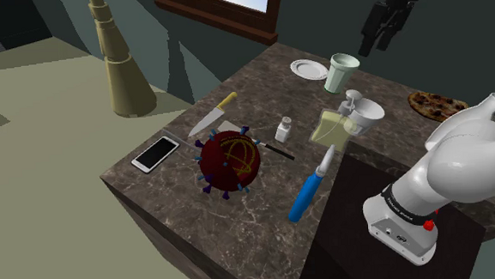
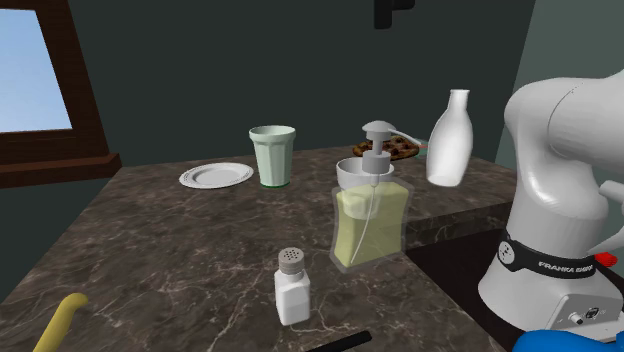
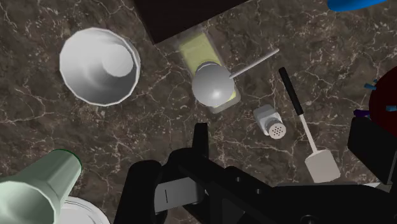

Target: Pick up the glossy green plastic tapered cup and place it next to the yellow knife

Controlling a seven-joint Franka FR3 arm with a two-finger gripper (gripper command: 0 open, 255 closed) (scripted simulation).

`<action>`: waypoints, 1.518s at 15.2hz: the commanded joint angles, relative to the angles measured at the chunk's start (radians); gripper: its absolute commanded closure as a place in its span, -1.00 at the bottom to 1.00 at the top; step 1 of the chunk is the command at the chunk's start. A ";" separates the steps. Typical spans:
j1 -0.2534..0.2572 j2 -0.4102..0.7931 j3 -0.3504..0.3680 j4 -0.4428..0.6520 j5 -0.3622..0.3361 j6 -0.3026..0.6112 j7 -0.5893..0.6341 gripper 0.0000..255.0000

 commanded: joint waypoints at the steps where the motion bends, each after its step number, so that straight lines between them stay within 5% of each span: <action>1: 0.000 0.000 0.000 0.000 0.000 0.000 0.000 -1.00; 13: -0.061 0.240 -0.241 0.042 -0.099 0.172 -0.272 -1.00; 23: -0.093 0.557 -0.423 0.212 -0.060 0.281 -0.515 -1.00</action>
